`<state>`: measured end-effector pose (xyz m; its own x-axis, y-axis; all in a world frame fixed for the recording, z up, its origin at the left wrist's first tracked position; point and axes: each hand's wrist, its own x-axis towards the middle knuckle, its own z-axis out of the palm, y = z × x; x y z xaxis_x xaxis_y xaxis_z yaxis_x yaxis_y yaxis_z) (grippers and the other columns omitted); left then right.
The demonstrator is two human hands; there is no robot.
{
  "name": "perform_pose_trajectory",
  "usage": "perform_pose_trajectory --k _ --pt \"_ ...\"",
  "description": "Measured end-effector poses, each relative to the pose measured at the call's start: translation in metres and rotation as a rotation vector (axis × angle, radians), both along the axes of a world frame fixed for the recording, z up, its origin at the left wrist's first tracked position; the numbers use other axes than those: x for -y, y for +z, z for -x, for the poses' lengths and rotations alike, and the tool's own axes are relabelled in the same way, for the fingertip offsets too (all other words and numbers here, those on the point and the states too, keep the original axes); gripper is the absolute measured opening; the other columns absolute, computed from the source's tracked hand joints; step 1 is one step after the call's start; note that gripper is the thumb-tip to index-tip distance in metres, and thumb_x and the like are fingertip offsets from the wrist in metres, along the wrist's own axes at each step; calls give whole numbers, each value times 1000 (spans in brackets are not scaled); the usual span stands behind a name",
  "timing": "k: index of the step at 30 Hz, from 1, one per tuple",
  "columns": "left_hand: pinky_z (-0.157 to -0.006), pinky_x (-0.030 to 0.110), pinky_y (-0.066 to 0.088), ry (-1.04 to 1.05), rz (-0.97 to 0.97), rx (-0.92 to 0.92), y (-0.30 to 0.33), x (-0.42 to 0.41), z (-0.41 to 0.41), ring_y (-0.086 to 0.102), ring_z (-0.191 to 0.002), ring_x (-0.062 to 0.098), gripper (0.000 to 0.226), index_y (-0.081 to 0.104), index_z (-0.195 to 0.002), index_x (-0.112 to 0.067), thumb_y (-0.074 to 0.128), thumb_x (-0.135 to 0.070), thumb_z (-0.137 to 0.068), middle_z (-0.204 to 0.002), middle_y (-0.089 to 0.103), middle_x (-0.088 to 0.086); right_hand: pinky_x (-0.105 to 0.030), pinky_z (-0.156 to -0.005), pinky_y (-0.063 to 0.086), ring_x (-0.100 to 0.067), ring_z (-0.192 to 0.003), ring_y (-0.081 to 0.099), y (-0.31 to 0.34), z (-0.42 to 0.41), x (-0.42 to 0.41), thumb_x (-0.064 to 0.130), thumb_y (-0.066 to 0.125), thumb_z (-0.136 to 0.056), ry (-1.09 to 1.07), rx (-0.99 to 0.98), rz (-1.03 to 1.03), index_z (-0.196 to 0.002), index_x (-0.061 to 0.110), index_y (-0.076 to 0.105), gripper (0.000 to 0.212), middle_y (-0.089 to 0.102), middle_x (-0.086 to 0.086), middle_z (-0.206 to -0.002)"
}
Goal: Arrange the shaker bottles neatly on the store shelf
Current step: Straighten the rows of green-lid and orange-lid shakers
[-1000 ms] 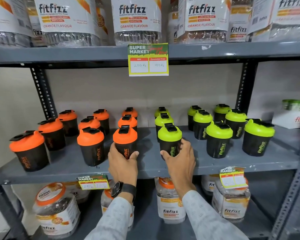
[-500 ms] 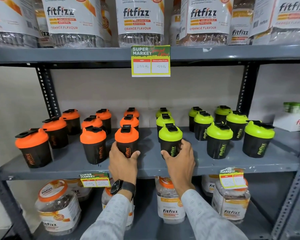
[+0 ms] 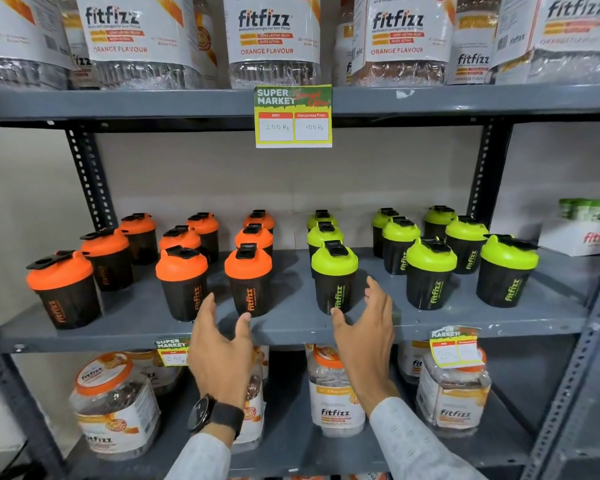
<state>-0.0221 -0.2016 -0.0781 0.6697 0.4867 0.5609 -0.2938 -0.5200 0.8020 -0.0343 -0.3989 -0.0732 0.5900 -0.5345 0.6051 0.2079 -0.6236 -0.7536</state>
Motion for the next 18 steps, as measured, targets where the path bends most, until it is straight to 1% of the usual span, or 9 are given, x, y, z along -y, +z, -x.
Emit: perform_pose_trajectory --k 3,6,9,11,13,14,15,17,18 --pt "-98 46 53 53 14 33 -2 -15 10 65 -115 24 54 55 -137 -19 74 -23 -87 -130 67 7 -30 -91 46 -17 -111 56 4 9 -7 11 80 -82 10 86 19 -138 16 49 63 55 -2 -124" --pt "-97 49 53 86 -13 60 -2 -38 14 65 -114 25 46 60 -133 -15 71 -18 -88 -126 69 8 -32 -85 50 -16 -100 57 8 12 -27 7 78 -83 60 160 64 -126 14 56 49 56 0 -115" --pt "-99 49 52 111 1 51 1 -72 13 63 -118 26 47 59 -134 -14 71 -18 -89 -129 67 9 -39 -81 55 -15 -95 60 10 10 -62 6 77 -84 179 176 92 -117 13 63 36 59 1 -110" --pt "-102 49 49 151 33 12 5 -101 7 60 -123 30 50 58 -136 -14 71 -19 -88 -134 64 10 -40 -77 56 -10 -91 59 9 8 -90 8 77 -84 255 147 120 -112 15 65 31 60 3 -105" --pt "-107 48 44 182 75 -14 10 -131 0 55 -128 33 56 54 -140 -13 72 -19 -87 -140 60 13 -43 -75 57 -12 -87 61 8 4 -122 11 78 -84 325 105 166 -110 17 66 29 62 4 -101" --pt "-108 47 42 194 94 -17 12 -147 -4 52 -130 33 59 52 -142 -13 72 -18 -87 -142 57 14 -43 -77 58 -14 -88 62 8 1 -139 13 78 -85 360 74 185 -112 18 66 30 63 3 -102" --pt "-108 46 40 204 112 -18 14 -161 -8 51 -131 34 61 50 -143 -13 73 -18 -86 -142 56 15 -43 -81 58 -16 -93 64 8 -2 -156 16 78 -86 392 36 194 -117 18 66 34 64 2 -107" --pt "-107 44 39 210 140 -22 17 -188 -14 50 -130 34 64 49 -143 -13 74 -16 -85 -141 55 16 -43 -96 54 -21 -113 63 8 -10 -189 23 78 -88 417 -56 175 -134 17 60 50 62 -1 -126" --pt "-106 44 39 211 142 -15 18 -200 -17 50 -129 35 64 50 -143 -12 75 -15 -84 -139 56 17 -42 -103 50 -24 -123 59 8 -14 -204 27 78 -88 402 -95 160 -144 17 53 61 58 -2 -136"
